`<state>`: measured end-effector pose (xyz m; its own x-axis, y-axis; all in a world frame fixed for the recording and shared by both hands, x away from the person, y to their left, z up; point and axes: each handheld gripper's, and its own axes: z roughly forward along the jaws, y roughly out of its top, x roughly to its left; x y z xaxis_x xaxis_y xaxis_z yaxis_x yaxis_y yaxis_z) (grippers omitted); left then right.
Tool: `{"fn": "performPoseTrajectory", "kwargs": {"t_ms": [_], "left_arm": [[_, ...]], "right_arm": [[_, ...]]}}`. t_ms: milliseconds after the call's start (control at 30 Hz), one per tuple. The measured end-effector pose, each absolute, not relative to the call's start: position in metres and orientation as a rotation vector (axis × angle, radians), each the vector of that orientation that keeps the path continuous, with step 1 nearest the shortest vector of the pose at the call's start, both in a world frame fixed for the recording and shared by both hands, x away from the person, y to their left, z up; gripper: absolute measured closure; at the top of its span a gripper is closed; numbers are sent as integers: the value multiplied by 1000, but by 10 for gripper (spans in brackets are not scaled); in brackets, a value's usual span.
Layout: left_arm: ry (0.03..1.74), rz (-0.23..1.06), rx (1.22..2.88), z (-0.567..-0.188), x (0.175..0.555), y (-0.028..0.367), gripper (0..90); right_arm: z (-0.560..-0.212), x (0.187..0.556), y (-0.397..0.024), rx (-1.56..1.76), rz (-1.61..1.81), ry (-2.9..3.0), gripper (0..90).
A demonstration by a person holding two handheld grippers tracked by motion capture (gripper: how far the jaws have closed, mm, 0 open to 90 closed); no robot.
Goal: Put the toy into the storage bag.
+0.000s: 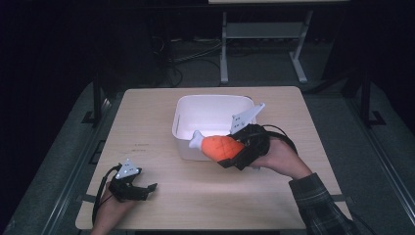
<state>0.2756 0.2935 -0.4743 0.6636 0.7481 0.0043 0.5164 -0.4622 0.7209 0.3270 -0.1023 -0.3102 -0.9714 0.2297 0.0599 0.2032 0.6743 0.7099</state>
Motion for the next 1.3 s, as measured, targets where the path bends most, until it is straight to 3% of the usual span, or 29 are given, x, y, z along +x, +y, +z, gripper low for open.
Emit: {"fn": "performPoseTrajectory", "kwargs": {"t_ms": [733,1300], "left_arm": [[972,420,2166,-474,276,293,132],[969,423,2172,-474,276,294,132]], "right_arm": [[-286,375,-90,305,1139,2864,187],[-298,421,-70,247,1096,2953,184]]}}
